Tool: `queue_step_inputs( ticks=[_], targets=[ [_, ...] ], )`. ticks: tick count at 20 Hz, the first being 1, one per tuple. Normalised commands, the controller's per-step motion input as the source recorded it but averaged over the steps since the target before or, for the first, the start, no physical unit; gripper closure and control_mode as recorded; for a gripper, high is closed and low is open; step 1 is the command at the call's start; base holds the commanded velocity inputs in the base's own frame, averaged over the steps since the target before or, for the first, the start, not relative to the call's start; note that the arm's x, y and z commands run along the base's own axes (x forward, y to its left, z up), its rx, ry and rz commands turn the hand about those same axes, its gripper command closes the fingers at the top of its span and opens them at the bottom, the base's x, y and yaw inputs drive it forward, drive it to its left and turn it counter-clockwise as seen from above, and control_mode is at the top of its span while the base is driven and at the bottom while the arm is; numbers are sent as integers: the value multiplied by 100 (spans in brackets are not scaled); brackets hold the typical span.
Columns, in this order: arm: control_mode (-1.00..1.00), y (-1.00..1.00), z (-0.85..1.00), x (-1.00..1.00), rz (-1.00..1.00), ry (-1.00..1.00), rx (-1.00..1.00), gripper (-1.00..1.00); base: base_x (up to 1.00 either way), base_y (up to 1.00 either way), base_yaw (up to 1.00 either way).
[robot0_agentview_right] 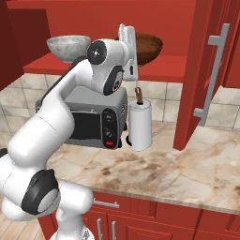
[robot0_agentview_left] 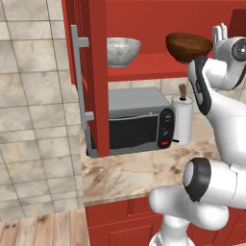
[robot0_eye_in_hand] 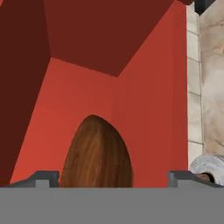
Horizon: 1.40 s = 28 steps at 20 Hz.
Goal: Open the cabinet. Pick the bowls from the counter and place them in the cabinet. Then close the cabinet.
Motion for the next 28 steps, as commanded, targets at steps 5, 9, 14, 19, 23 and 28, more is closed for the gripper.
queue_step_inputs(
  ticks=[5,9,14,19,23,28],
  targets=[
    [-100,0,38,-93,0,-7,0,-100,0,0,0],
    [-100,0,39,-100,0,0,0,-100,0,0,0],
    [-100,0,23,-99,0,0,0,-100,0,0,0],
    [-100,16,13,-86,0,-1,-3,-100,0,0,0],
    [-100,51,0,-74,0,-12,-5,-100,0,0,0],
    [-100,22,0,-78,0,-11,-1,-100,0,0,0]
  ],
)
